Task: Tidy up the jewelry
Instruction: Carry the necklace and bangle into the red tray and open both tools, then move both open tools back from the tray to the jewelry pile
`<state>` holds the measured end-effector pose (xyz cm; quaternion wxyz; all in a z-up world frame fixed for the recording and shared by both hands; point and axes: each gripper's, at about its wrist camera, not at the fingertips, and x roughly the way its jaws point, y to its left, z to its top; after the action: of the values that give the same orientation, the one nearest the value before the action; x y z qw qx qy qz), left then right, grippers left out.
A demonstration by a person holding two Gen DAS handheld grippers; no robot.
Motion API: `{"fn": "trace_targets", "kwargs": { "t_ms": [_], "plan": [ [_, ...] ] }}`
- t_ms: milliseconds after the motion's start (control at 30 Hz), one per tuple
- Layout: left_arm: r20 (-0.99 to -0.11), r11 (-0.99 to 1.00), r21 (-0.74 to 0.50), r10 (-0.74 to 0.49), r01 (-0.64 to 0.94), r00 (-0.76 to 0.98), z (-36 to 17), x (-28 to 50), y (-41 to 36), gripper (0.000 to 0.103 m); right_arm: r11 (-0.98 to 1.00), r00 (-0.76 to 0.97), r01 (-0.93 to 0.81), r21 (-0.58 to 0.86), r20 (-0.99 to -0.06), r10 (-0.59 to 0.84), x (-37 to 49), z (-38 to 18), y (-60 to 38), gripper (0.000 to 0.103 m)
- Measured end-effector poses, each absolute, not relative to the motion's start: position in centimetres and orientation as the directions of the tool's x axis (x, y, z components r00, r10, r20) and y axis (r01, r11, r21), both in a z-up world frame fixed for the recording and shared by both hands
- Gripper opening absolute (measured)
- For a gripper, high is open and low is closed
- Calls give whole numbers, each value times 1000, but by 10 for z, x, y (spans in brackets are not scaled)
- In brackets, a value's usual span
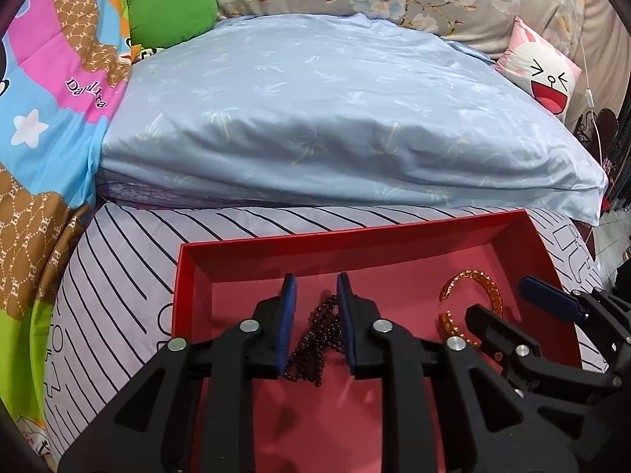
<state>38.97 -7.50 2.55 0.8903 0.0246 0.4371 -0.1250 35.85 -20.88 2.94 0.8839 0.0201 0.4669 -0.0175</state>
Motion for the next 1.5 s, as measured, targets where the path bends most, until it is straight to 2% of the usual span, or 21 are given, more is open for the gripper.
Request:
{"fn": "trace_targets", "kwargs": {
  "t_ms": [100, 200, 500, 933, 1500],
  "plan": [
    [-782, 965, -65, -207, 253, 588, 26, 388, -75, 32, 998, 565, 56, 31, -825, -6, 353, 30, -210, 55],
    [-769, 964, -66, -212, 256, 603, 29, 384, -74, 36, 997, 568, 66, 45, -823, -1, 349, 31, -212, 55],
    [-725, 966, -80, -226, 246, 651, 63, 355, -58, 36, 997, 633, 63, 52, -774, 0, 315, 64, -212, 55],
    [-694, 975, -79, -204, 209, 691, 101, 245, -7, 36, 998, 688, 44, 37, -726, -4, 198, 105, -214, 56],
    [-761, 977, -86, -191, 195, 620, 58, 117, 8, 36, 996, 612, 68, 51, -791, -1, 73, 65, -217, 56]
  ]
}}
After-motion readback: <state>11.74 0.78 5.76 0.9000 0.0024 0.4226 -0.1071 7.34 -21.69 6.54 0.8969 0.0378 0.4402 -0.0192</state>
